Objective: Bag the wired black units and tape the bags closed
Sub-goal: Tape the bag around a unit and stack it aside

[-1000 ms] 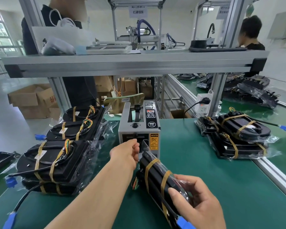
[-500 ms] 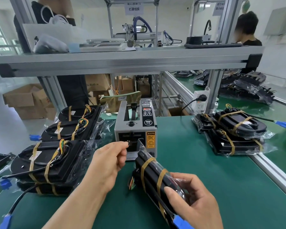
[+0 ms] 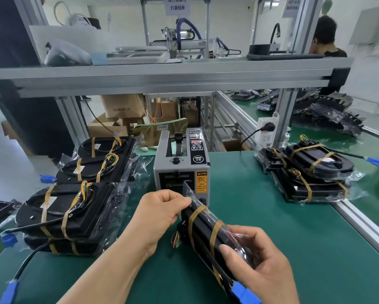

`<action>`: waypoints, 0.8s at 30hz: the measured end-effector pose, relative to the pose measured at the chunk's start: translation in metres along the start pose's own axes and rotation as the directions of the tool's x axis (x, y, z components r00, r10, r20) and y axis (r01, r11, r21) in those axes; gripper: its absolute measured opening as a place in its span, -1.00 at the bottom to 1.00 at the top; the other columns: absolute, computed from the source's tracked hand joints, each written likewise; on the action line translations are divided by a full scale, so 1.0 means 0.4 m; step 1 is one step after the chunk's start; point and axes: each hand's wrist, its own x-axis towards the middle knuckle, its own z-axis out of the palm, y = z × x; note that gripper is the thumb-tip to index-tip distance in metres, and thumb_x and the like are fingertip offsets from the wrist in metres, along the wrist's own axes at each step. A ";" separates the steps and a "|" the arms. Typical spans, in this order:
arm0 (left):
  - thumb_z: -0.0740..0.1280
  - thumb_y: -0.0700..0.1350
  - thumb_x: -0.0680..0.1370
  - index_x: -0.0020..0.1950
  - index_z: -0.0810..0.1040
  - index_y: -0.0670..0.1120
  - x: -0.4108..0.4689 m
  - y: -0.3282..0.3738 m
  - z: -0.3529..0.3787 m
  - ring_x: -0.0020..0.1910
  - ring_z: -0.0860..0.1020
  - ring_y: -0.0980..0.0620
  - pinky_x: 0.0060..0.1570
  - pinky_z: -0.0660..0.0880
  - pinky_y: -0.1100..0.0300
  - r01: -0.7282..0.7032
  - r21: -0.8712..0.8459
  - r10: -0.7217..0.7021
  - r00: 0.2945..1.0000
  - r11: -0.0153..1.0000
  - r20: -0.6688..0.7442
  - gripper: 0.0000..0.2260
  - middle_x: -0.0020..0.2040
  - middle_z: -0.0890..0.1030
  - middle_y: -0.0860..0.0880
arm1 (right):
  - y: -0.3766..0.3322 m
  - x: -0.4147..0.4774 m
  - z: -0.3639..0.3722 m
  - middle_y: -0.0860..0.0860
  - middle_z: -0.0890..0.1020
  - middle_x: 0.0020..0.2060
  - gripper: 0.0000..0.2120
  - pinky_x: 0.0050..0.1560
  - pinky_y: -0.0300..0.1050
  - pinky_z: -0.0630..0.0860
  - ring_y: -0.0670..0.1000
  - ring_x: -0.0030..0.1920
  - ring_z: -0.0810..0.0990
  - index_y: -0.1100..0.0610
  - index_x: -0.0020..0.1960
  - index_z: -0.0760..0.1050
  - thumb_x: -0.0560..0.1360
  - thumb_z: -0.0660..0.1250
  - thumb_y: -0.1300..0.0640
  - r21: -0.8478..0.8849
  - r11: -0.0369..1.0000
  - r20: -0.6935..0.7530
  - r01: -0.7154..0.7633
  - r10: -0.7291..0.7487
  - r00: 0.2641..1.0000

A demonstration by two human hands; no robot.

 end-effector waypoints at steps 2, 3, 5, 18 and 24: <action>0.49 -0.08 0.45 -0.39 0.61 0.00 0.003 -0.003 0.002 -0.48 0.27 0.08 -0.47 0.33 0.37 -0.009 0.012 0.009 1.000 1.000 -0.005 -0.79 -0.43 0.41 -0.02 | 0.001 0.000 -0.001 -0.09 0.73 -0.22 -0.65 -0.22 -0.44 0.51 -0.09 -0.27 0.67 -0.18 -0.12 0.63 0.27 0.61 0.22 -0.005 1.000 0.003 0.002 -0.002 1.000; 0.50 -0.07 0.44 -0.39 0.61 0.00 0.005 -0.004 0.004 -0.48 0.26 0.07 -0.46 0.33 0.36 -0.012 0.014 0.013 1.000 1.000 -0.008 -0.79 -0.44 0.40 -0.02 | 0.002 -0.001 -0.002 -0.10 0.73 -0.21 -0.65 -0.22 -0.44 0.51 -0.10 -0.26 0.67 -0.18 -0.11 0.63 0.27 0.61 0.21 -0.006 1.000 0.006 0.003 -0.003 1.000; 0.50 -0.06 0.44 -0.38 0.62 -0.01 0.006 -0.004 0.006 -0.47 0.25 0.07 -0.44 0.32 0.33 -0.013 0.014 0.013 1.000 1.000 -0.010 -0.80 -0.45 0.39 -0.01 | 0.004 0.000 -0.004 -0.10 0.73 -0.20 -0.64 -0.22 -0.44 0.51 -0.11 -0.25 0.67 -0.18 -0.10 0.63 0.28 0.61 0.21 -0.005 1.000 0.013 0.002 -0.002 1.000; 0.48 -0.13 0.48 -0.45 0.58 0.00 -0.002 0.002 0.023 -0.61 0.33 0.23 -0.41 0.33 0.37 -0.045 0.079 0.051 0.996 0.996 -0.080 -0.71 -0.59 0.40 0.15 | 0.016 0.001 -0.003 -0.10 0.73 -0.16 -0.65 -0.19 -0.40 0.54 -0.07 -0.23 0.68 -0.17 -0.06 0.62 0.27 0.61 0.16 0.003 1.000 0.013 0.003 -0.003 1.000; 0.50 0.03 0.41 -0.32 0.60 0.03 0.002 -0.007 0.018 -0.51 0.38 0.21 -0.33 0.39 0.22 -0.066 0.234 0.100 0.986 0.970 -0.133 -0.83 -0.50 0.46 0.14 | 0.012 0.001 -0.003 -0.08 0.73 -0.18 -0.65 -0.20 -0.38 0.54 -0.05 -0.25 0.67 -0.19 -0.08 0.62 0.29 0.60 0.19 -0.016 1.000 0.022 0.011 -0.010 1.000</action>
